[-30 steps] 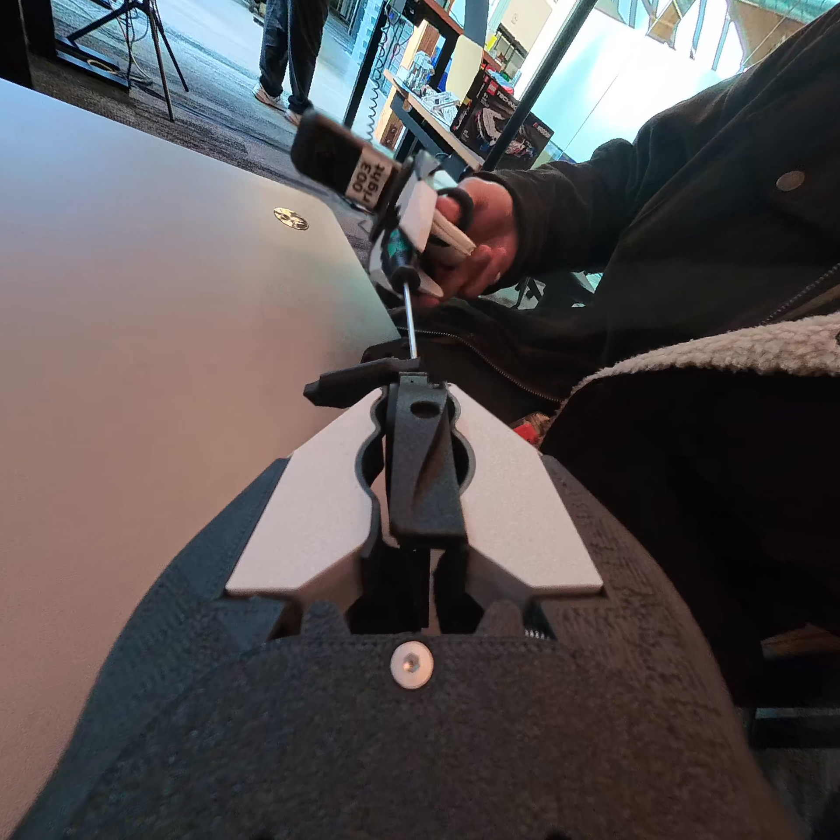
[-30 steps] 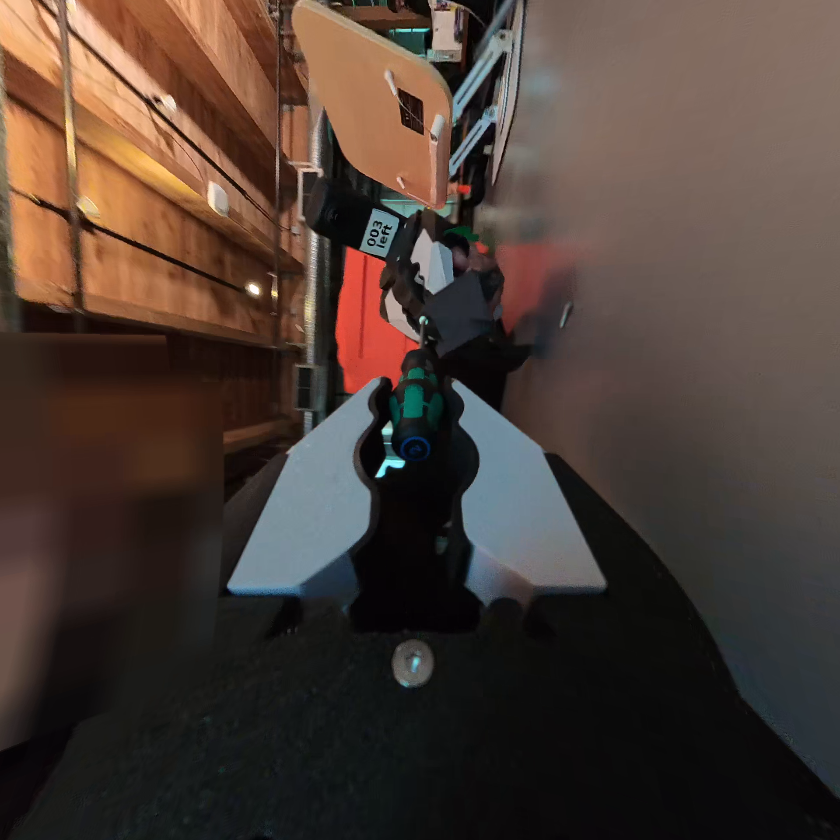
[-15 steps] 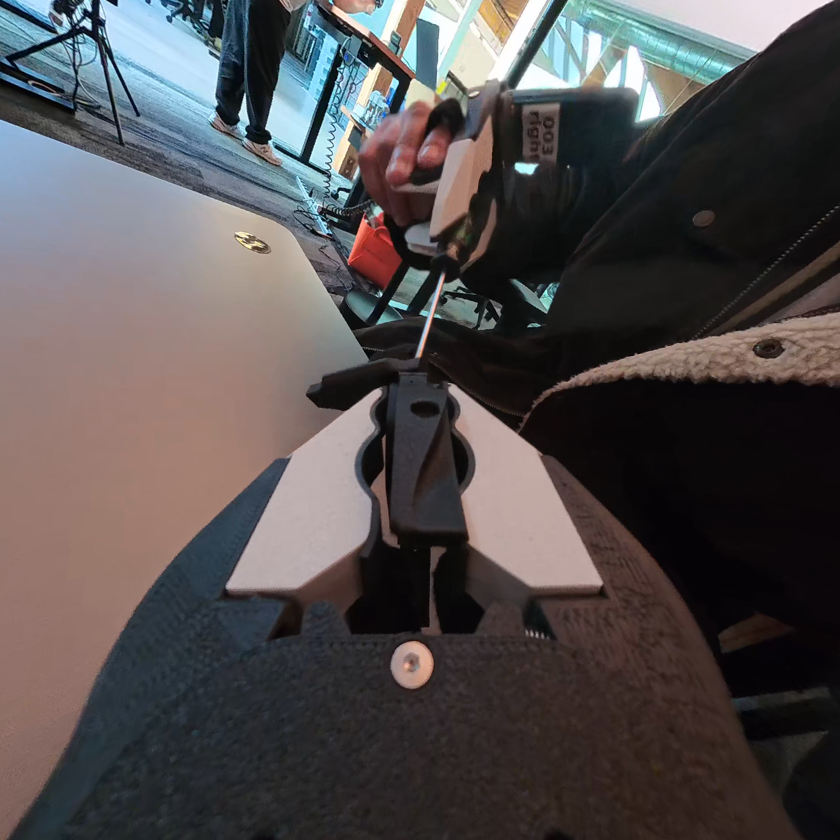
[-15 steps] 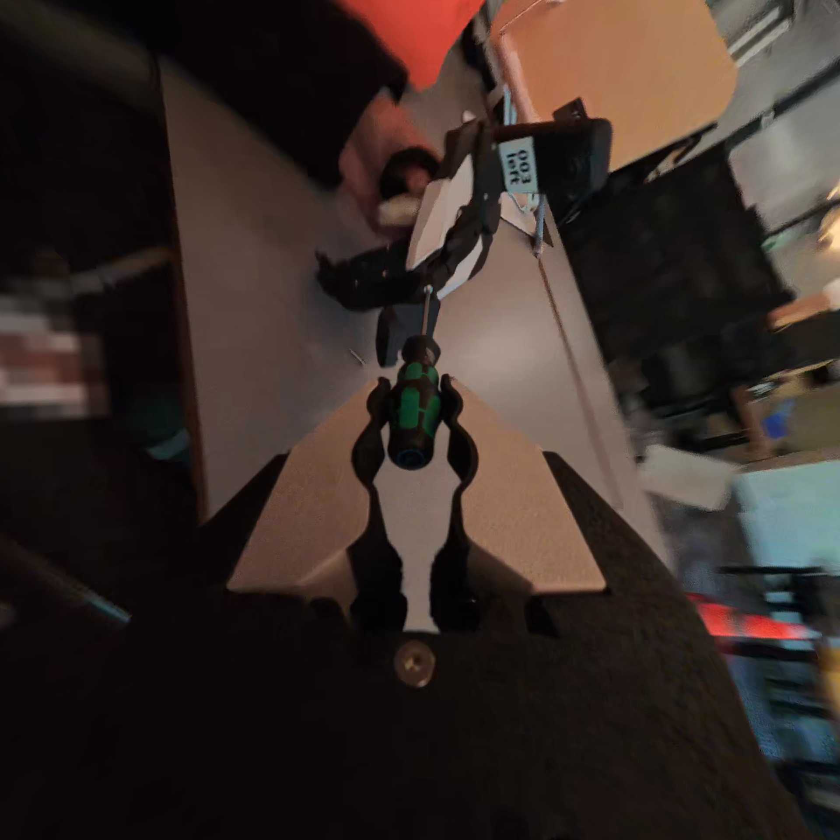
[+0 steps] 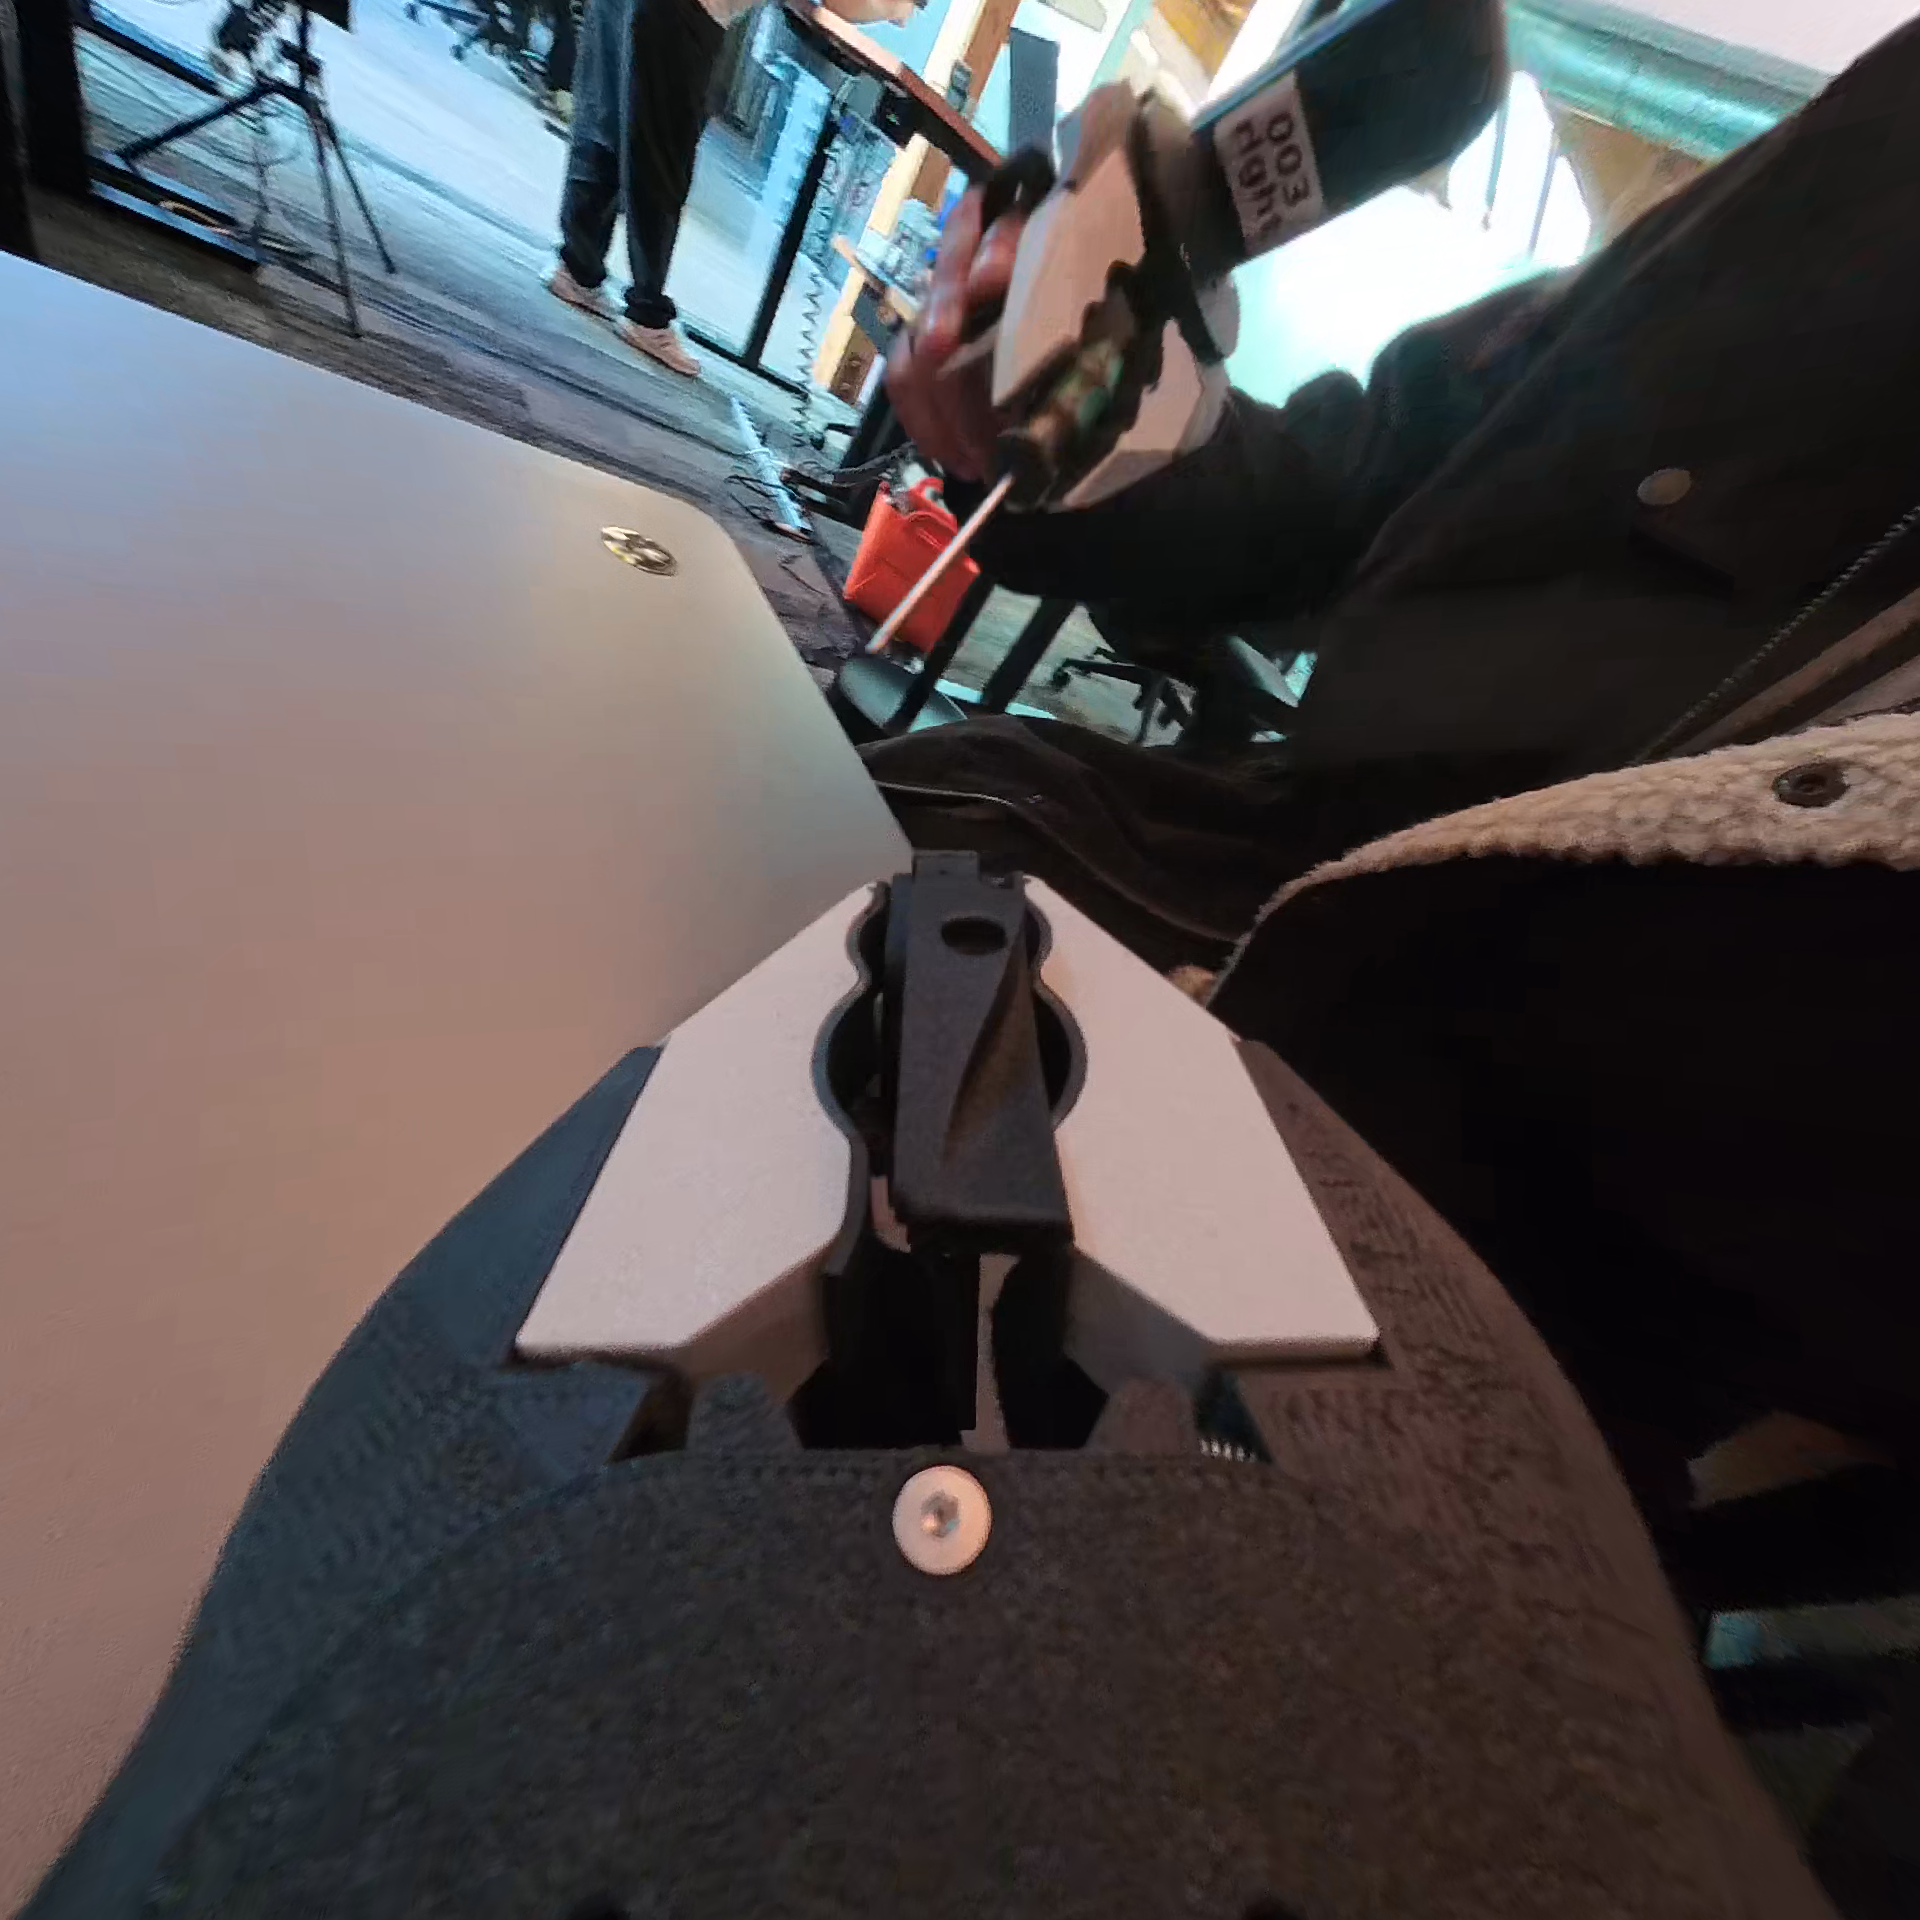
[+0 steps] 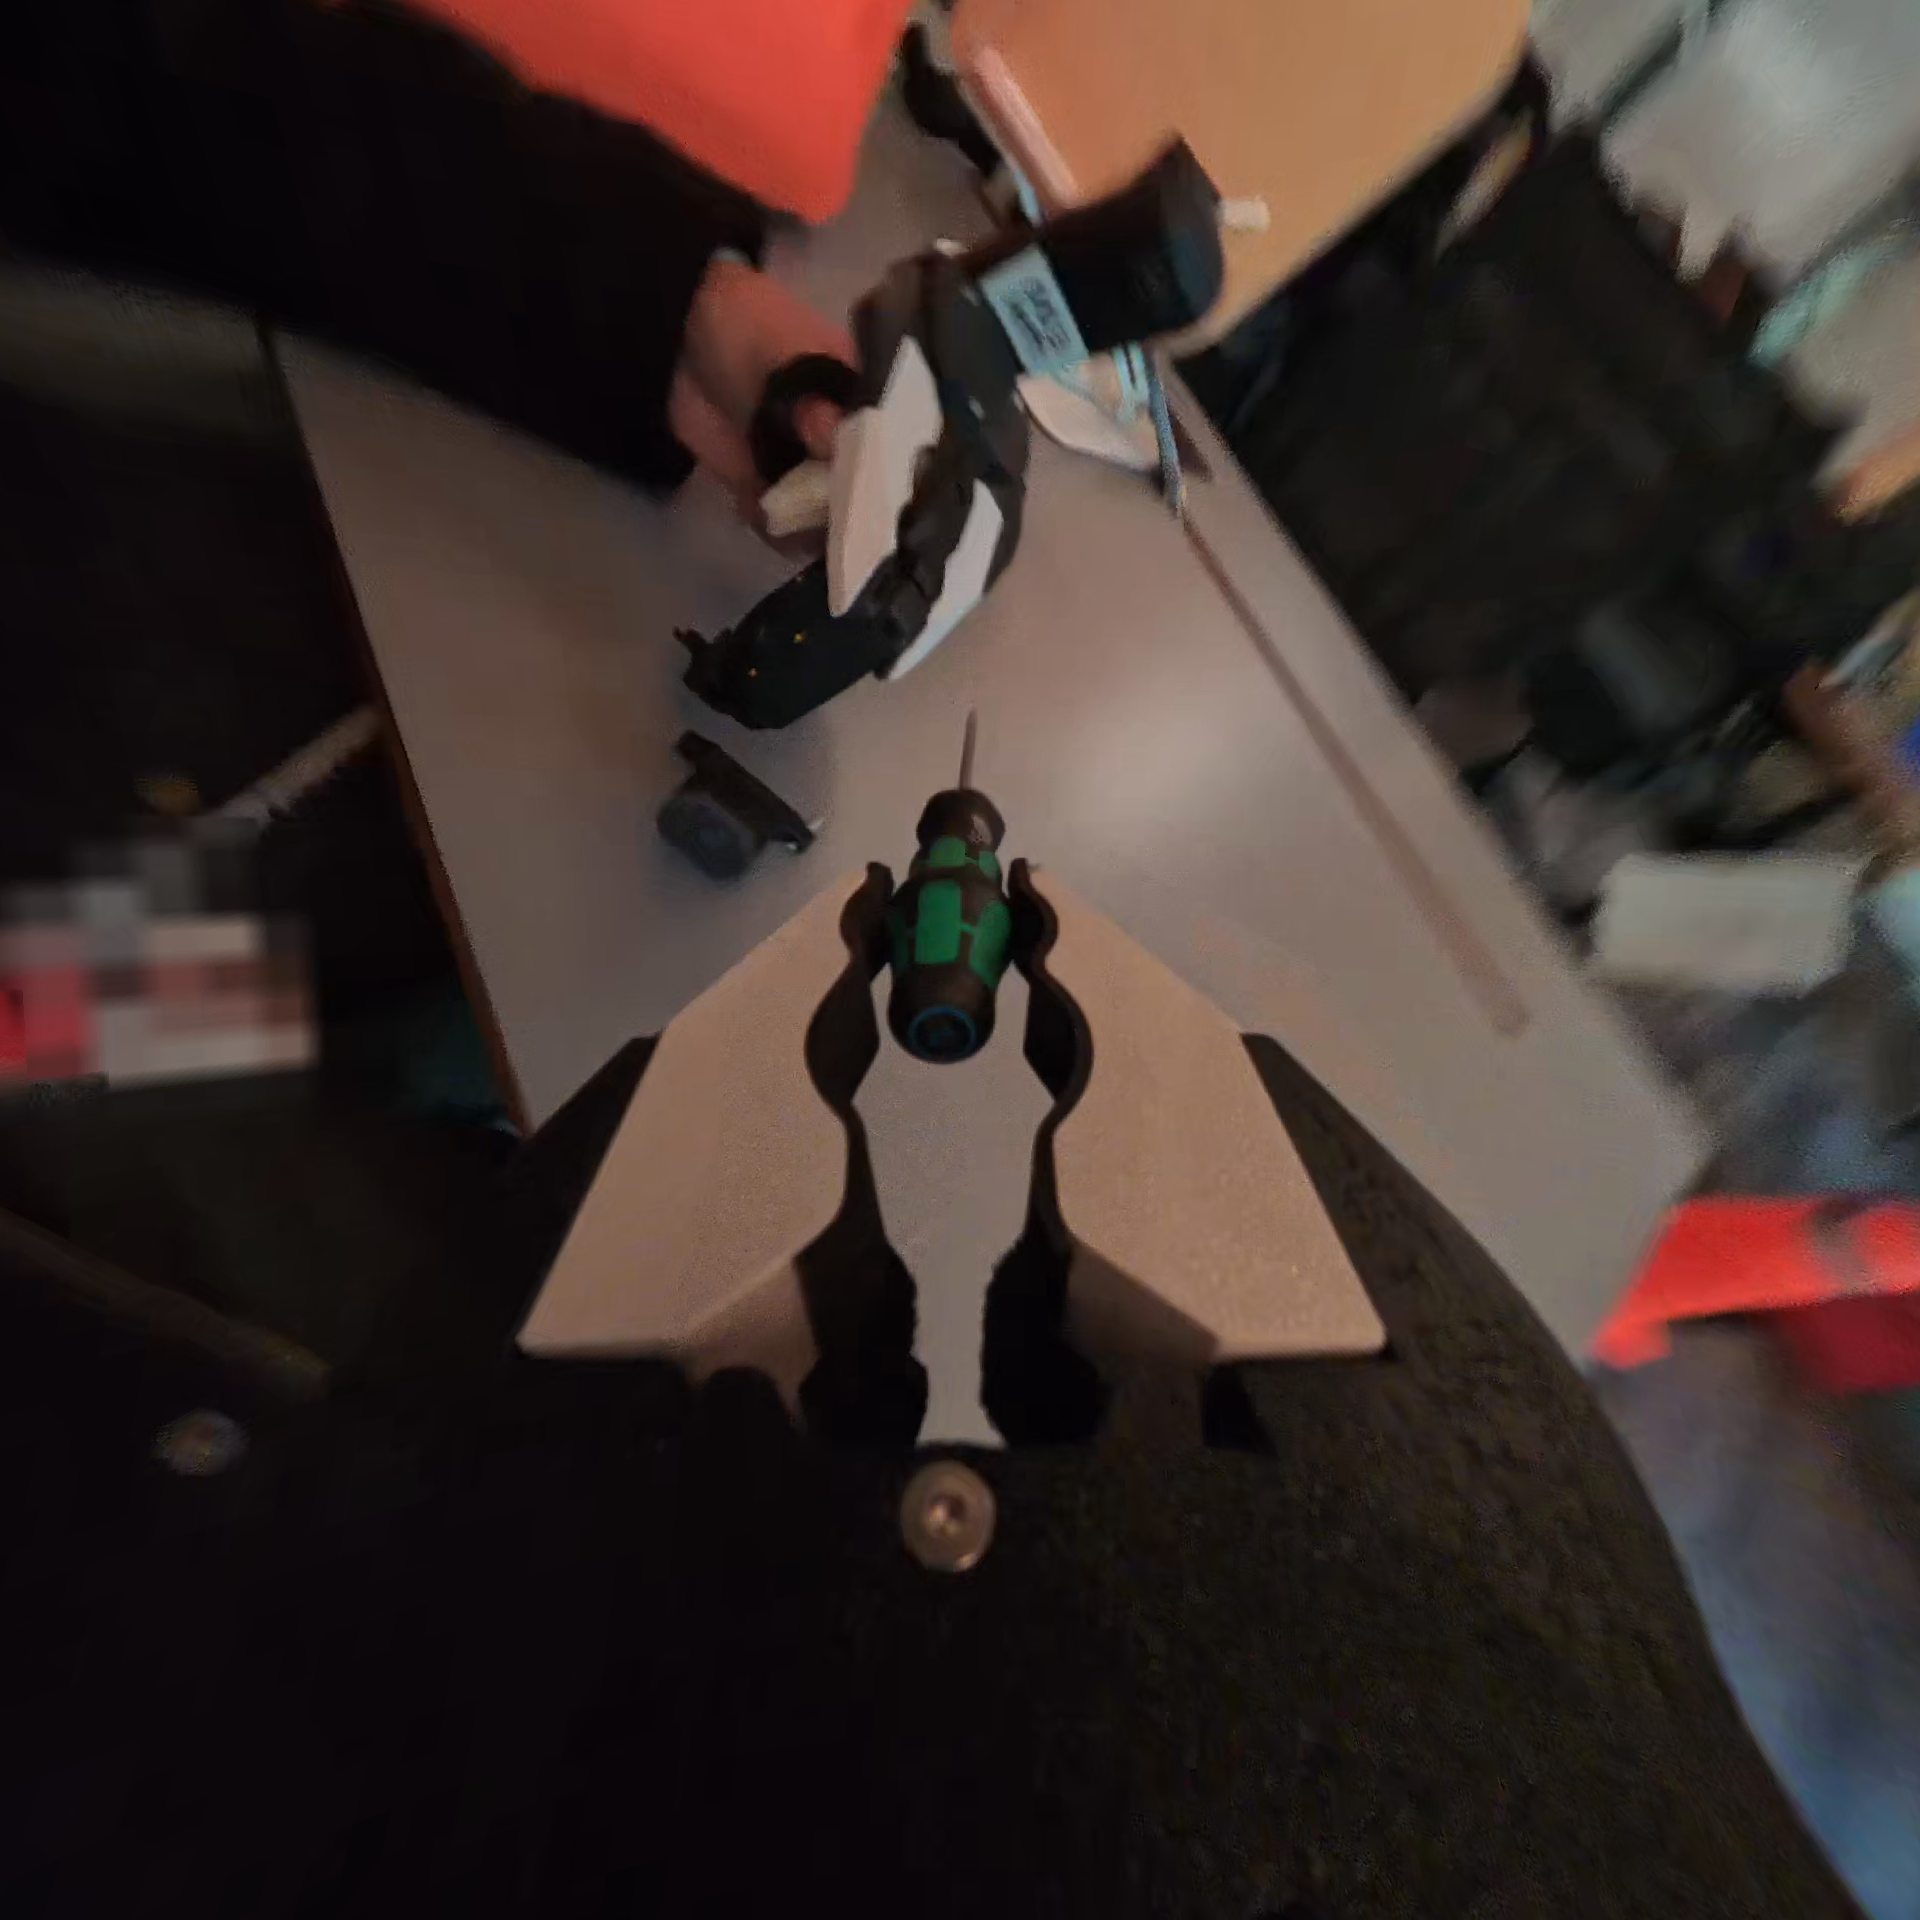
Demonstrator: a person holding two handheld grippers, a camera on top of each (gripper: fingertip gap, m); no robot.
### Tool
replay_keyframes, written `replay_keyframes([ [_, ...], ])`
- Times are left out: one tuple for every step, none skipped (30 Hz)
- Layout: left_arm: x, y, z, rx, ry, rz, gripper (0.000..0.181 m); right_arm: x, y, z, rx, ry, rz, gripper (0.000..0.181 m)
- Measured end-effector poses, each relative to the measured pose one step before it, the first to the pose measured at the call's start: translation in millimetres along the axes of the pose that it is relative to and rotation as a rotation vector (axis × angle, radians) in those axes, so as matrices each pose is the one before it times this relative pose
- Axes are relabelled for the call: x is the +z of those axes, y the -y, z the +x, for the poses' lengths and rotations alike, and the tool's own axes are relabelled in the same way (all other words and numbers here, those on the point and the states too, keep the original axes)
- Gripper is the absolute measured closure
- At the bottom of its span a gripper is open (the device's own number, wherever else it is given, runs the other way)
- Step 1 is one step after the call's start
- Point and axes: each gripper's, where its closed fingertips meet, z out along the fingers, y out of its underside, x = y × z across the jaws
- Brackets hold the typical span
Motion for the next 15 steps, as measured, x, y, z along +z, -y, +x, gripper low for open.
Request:
replay_keyframes([
  [-4.12, 1.5, -3.17, -0.0016, 0.0179, 0.0086, 0.16, 2.6, -6.27, 1.33, 0.1455, 0.0085, 0.009, 0.159],
  [-4.88, 1.61, -3.14, -0.0019, 0.0185, 0.0073, 0.16, 4.13, -7.97, -0.31, 0.1416, 0.0135, -0.0002, 0.159],
  [-5.77, 2.97, -3.87, -0.0024, 0.0223, 0.0173, 0.16, 4.45, -11.86, 2.74, 0.1318, -0.0094, -0.026, 0.159],
  [-6.63, 4.19, -3.32, -0.007, 0.0152, 0.0268, 0.16, 3.42, -10.86, 3.88, 0.1082, -0.0152, -0.0205, 0.159],
  [-6.69, 4.75, -1.89, -0.0078, 0.0058, 0.0293, 0.16, 2.11, -5.09, 1.42, 0.0814, 0.0081, 0.0092, 0.159],
  [-6.4, 5.05, -1.77, -0.004, 0.0078, 0.0307, 0.16, 1.03, -2.17, 0.79, 0.0773, 0.024, 0.0124, 0.159],
  [-5.75, 5.18, -2.09, 0.0003, 0.0123, 0.0323, 0.16, 0.37, -0.78, 2.84, 0.0697, 0.0192, 0.0065, 0.159],
  [-5.02, 4.93, -2.36, 0.0014, 0.0134, 0.0328, 0.16, 0.45, -0.08, 6.25, 0.0581, -0.0003, 0.0135, 0.159],
  [-4.33, 4.47, -3.61, -0.0021, 0.0175, 0.0307, 0.16, 0.85, -0.22, 7.07, 0.049, -0.0052, 0.0165, 0.159],
  [-3.83, 3.79, -4.74, -0.0061, 0.021, 0.0276, 0.16, 1.03, -0.53, 5.18, 0.0427, 0.0005, 0.0106, 0.159],
  [-3.31, 2.77, -5.62, -0.0098, 0.0238, 0.0215, 0.16, 0.97, -0.38, 2.35, 0.0266, 0.0081, 0.0017, 0.159],
  [-3.09, 2.32, -6.32, -0.0083, 0.0285, 0.0181, 0.16, 1.17, -0.68, 0.71, 0.0089, 0.0071, -0.0073, 0.159],
  [-2.71, 1.89, -5.93, -0.002, 0.0293, 0.0165, 0.16, 1.51, -1.88, 1.56, -0.0074, -0.0068, -0.0142, 0.159],
  [-1.88, 1.13, -3.85, -0.0011, 0.0178, 0.011, 0.16, 2.05, -2.92, 1.9, -0.0223, -0.0152, -0.0161, 0.159],
  [-0.83, 0.27, -1.74, -0.0045, 0.0047, 0.0023, 0.16, 2.59, -3.7, -0.37, -0.0324, -0.0044, -0.0216, 0.159],
])
